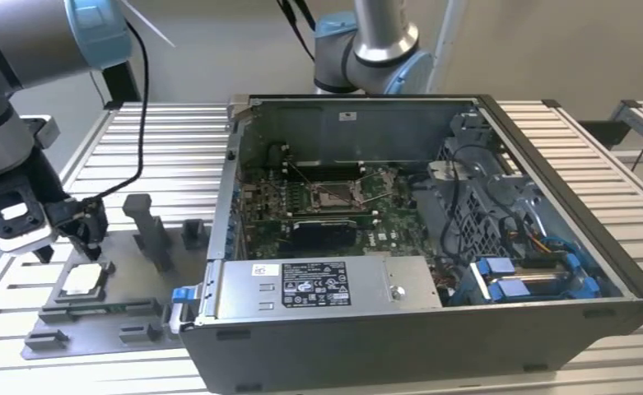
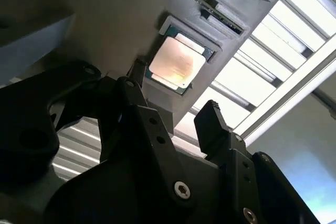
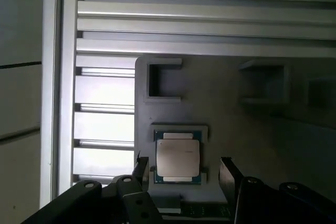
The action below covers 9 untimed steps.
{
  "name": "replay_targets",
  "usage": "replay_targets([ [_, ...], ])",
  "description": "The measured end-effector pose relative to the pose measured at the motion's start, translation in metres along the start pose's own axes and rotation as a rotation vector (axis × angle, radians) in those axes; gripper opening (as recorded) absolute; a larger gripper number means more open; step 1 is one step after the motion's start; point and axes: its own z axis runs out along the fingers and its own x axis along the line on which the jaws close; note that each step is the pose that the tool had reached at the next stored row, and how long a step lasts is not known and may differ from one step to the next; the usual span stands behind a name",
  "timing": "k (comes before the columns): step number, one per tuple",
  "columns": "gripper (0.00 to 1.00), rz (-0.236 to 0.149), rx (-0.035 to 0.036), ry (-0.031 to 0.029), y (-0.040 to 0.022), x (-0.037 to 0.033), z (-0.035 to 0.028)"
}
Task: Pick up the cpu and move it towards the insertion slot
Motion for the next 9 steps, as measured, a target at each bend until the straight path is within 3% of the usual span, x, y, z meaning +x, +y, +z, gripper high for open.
replay_targets([
  [2, 1.00, 0.000, 0.0000, 0.0000, -0.0030, 0.0000, 0.0035],
  [9, 1.00, -0.002, 0.0000, -0.0008, -0.0039, 0.0000, 0.0162],
])
